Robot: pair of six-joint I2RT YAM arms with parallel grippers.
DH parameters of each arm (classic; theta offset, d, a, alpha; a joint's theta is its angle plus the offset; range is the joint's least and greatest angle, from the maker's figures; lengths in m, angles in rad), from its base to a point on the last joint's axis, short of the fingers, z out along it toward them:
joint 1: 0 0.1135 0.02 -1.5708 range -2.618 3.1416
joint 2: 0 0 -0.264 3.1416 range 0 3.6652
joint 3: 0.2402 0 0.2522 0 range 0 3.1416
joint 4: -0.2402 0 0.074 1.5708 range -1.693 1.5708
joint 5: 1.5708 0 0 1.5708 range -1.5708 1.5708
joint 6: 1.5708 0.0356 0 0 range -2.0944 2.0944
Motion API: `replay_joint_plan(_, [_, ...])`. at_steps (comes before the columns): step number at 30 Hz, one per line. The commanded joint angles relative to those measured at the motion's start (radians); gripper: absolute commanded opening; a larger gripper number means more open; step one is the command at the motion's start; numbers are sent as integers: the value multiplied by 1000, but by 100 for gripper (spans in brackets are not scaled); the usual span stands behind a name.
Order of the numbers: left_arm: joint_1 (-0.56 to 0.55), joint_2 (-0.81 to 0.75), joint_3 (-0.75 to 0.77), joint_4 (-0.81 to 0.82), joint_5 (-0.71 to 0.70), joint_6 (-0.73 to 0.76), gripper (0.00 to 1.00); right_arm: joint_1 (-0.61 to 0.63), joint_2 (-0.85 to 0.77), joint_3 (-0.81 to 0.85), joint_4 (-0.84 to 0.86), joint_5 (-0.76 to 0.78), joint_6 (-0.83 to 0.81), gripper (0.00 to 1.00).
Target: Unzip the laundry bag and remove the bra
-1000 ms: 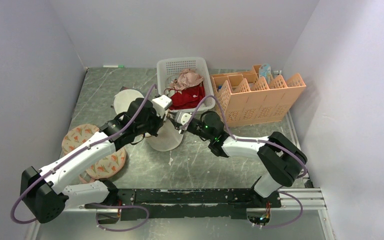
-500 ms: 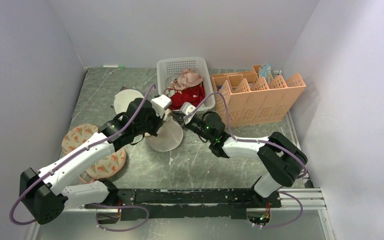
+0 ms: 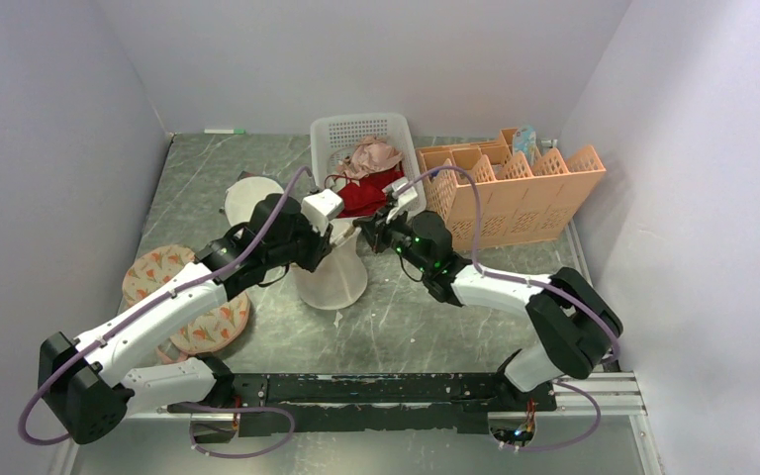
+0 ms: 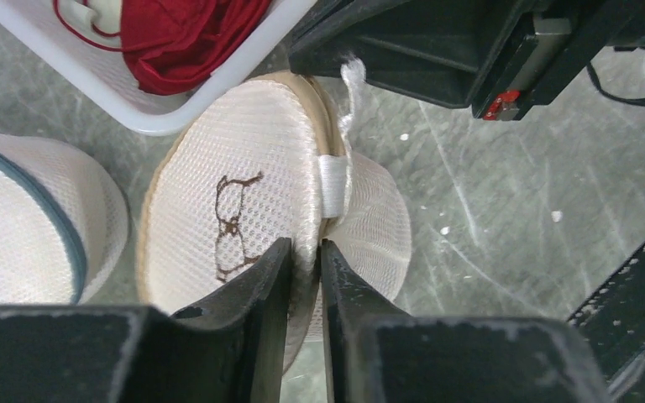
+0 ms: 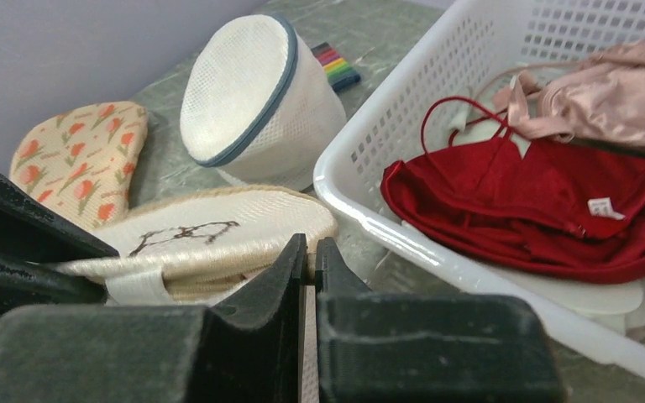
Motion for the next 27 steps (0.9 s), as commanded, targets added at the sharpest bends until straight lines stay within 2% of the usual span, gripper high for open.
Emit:
replay_joint_plan(1, [3, -21, 4, 32, 106, 1, 38, -15, -51, 30, -133, -59, 137, 0])
replay_joint_plan(4, [3, -28, 5, 46, 123, -15, 55, -12, -80, 31, -173, -94, 158, 0])
replay_joint_plan(6, [2, -35, 9, 55, 132, -36, 63, -6, -103, 12, -162, -107, 156, 0])
replay_joint_plan(8, [4, -45, 0, 94, 141, -66, 68, -3, -121, -13, -129, -111, 167, 0])
replay_joint_plan(12, [14, -26, 3, 111, 174, -95, 68, -2, -132, -33, -78, -139, 207, 0])
replay_joint_plan(21, [16, 42, 21, 70, 123, -80, 56, 12, -157, -45, -33, -188, 281, 0])
replay_joint_plan(24, [16, 55, 26, 49, 85, -79, 47, 18, -172, -53, -28, -196, 287, 0])
replay_joint_plan(27, [16, 55, 28, 48, 93, -73, 31, 20, -166, -19, -108, -234, 249, 0])
